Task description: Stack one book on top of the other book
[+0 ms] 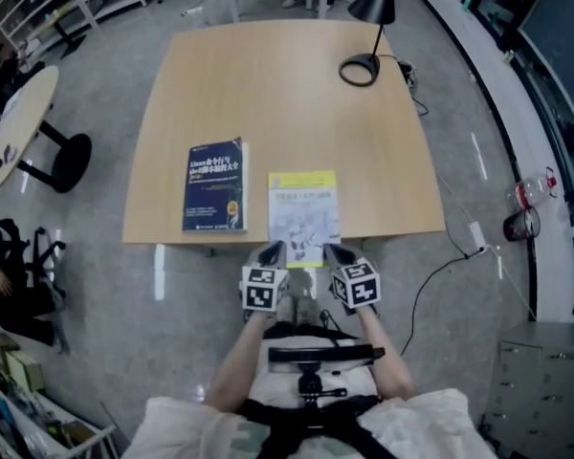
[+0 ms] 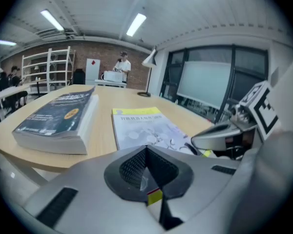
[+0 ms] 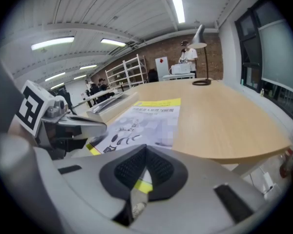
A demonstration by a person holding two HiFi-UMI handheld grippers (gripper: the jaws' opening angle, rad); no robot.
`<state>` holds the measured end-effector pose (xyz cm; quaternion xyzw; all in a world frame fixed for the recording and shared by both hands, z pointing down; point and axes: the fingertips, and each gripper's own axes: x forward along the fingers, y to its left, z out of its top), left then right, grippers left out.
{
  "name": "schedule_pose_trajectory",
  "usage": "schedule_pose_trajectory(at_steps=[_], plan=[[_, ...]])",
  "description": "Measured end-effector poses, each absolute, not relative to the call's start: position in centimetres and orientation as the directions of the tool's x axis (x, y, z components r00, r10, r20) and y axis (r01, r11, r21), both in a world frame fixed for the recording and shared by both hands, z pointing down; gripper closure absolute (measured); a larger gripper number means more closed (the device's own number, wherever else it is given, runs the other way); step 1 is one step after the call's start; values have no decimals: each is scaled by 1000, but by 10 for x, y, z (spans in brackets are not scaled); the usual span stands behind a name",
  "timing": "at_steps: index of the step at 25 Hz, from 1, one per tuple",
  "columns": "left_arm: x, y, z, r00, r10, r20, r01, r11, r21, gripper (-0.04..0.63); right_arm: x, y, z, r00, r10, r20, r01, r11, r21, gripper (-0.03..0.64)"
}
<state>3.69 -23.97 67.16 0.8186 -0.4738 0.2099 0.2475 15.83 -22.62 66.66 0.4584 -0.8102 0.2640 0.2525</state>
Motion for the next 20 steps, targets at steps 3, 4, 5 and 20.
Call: schedule_pose_trajectory(at_steps=[3,4,5,20], plan=[[18,-239,654,522,-724,452,-845,-365,391,595,180,-225,655,-459,-662,593,-888,336,-313,615],[15,-237,654,545,-715,437,-823,-357,442,581,188,-225,654,-463,-669,582,-884,303,-355,553],[12,-235,656,562,-703,435,-808,-355,469,576,194,-225,653,-468,-673,573,-877,277,-392,480],[21,-220,699,654,-511,558,-746,-307,591,383,182,-228,691,-592,-539,599,-773,171,-611,345]])
